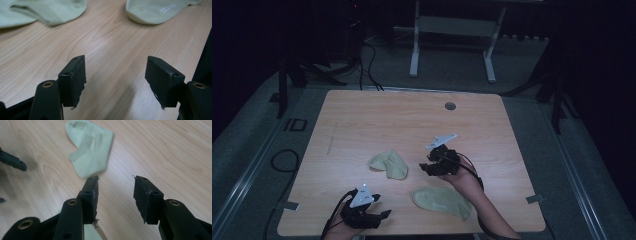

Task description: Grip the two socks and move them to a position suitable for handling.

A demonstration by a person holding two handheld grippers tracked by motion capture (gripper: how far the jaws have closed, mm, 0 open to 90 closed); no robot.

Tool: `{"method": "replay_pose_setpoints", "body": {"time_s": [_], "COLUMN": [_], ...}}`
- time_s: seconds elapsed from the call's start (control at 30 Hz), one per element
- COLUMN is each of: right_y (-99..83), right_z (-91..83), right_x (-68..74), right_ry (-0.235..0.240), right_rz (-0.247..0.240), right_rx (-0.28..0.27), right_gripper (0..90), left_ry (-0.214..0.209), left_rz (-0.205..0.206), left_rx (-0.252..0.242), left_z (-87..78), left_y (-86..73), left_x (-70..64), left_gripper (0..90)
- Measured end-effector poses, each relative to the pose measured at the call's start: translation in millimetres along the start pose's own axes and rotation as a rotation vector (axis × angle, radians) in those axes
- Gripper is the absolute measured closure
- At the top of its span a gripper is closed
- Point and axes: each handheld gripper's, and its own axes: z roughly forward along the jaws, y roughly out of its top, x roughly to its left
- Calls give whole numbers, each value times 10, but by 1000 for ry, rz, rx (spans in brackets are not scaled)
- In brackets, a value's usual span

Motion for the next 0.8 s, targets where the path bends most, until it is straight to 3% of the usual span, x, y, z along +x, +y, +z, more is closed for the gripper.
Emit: {"method": "replay_pose_setpoints", "body": {"time_s": [0.27,0.63,0.8], "right_y": [307,573,679], "right_z": [369,985,1245], "right_x": [138,351,422], "right_ry": [11,24,0], "right_rz": [-21,-30,-29], "right_rx": [30,78,94], "right_gripper": [546,510,484], "left_ry": [10,3,5], "left_rz": [-27,-46,-41], "left_rx": [5,-15,-24], "left_z": [-33,-34,-58], "left_y": [-98,-112,-104], "left_x": [74,90,81], "left_gripper": [329,329,329]}}
